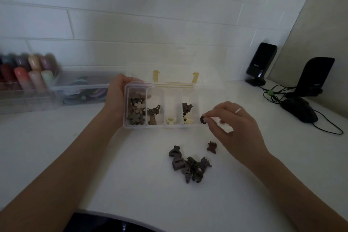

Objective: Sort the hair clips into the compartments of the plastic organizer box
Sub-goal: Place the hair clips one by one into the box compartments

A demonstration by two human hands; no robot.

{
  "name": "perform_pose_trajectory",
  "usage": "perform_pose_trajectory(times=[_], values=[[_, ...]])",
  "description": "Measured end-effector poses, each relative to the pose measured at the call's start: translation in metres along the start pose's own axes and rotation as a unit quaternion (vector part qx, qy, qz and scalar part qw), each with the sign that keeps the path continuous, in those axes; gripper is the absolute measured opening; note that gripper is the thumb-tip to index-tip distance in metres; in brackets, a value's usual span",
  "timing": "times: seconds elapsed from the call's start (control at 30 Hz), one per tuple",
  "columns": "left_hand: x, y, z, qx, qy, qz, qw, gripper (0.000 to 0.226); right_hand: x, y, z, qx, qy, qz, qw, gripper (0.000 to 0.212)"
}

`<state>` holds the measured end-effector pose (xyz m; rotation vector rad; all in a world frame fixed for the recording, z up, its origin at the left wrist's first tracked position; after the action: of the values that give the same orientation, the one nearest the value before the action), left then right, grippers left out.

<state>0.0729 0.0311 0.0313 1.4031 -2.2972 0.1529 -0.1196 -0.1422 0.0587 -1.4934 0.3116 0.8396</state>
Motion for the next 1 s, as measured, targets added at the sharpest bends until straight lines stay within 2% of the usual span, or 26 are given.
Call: perform_pose_trajectory(times=[0.13, 0.2, 0.27, 0.37, 0.63, 0.8, 0.87, 1.0], values=[[0.0, 0.0, -0.001, 0.002, 0.007, -0.003, 1.0, 0.031, 0.003, -0.002, 0.011, -0.069, 0.11, 0.134, 0.982, 0.037], [0.001, 0.001, -0.002, 0.008, 0.02, 0.003, 1.0, 0.037, 0.009, 0.001, 0.009, -0.072, 0.154, 0.204, 0.964, 0.04], [0.002, 0.001, -0.002, 0.012, 0.025, 0.004, 1.0, 0.036, 0.013, 0.004, 0.004, -0.028, 0.155, 0.278, 0.948, 0.035], [0.002, 0.002, -0.001, 0.006, 0.012, 0.005, 1.0, 0.025, 0.016, 0.007, -0.005, 0.033, 0.118, 0.314, 0.942, 0.024], [0.002, 0.003, -0.002, 0.006, 0.009, -0.004, 1.0, 0.03, 0.027, 0.007, 0.004, 0.054, -0.056, 0.273, 0.959, 0.013], [0.004, 0.003, -0.002, 0.008, 0.025, -0.004, 1.0, 0.039, 0.02, 0.003, 0.007, 0.096, -0.194, 0.173, 0.961, 0.017], [0.004, 0.004, -0.002, 0.011, 0.013, -0.002, 1.0, 0.034, 0.019, 0.002, 0.005, 0.144, -0.294, 0.121, 0.937, 0.026], [0.005, 0.004, -0.002, 0.014, 0.014, 0.008, 1.0, 0.033, 0.022, 0.001, 0.0, 0.228, -0.461, 0.053, 0.856, 0.038]])
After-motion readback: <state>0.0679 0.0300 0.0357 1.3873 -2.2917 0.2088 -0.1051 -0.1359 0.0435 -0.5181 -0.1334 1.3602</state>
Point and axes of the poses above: each hand's wrist, its own y-axis away from the middle knuckle, its own x-axis out of the palm, z = x × y, the point moved 5 cm from there along -y, towards the middle knuckle, and after that the axes turned 9 degrees about -x, right-handed, at the moved point
